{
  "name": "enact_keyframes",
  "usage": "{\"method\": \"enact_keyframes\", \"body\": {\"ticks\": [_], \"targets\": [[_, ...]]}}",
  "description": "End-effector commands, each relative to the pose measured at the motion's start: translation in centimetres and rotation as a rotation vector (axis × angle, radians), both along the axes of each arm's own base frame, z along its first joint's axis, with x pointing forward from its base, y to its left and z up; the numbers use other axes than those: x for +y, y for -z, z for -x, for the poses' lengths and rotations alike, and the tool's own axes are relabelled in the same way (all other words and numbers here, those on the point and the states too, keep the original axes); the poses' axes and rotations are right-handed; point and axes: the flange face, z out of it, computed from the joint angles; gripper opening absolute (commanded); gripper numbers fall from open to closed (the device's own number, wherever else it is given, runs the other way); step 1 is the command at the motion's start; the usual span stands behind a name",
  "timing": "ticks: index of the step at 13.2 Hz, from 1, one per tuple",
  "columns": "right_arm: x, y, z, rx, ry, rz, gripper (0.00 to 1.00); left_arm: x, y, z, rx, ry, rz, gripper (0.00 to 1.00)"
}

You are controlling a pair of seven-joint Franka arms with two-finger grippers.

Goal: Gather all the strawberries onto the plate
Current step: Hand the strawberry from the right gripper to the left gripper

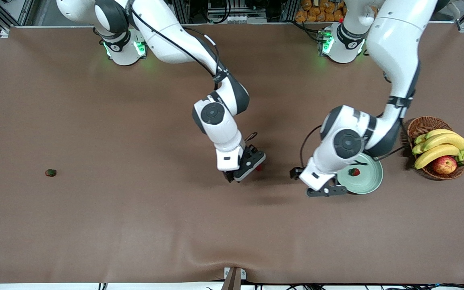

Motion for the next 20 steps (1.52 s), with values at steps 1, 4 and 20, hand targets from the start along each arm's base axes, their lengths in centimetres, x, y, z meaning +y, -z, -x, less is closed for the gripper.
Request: {"method": "enact_keyframes", "body": {"ticks": [1, 4, 20], "targets": [[-3.8, -4.3, -1.3, 0.013, 0.041, 0.049, 1.0, -4.5, 2.8, 1.6, 0.015, -0.08, 0.018, 1.0], [-10.7, -8.4, -3.2, 0.088, 0.13, 0.063, 1.0, -9.8, 4.7, 3.4, 0.01, -0.125, 0.037, 1.0], [-53.4, -11.5, -4.8, 0.438, 0.566, 0.176, 1.0, -12.7, 7.7, 4.3, 0.001, -0.246, 0.036, 0.0]]}}
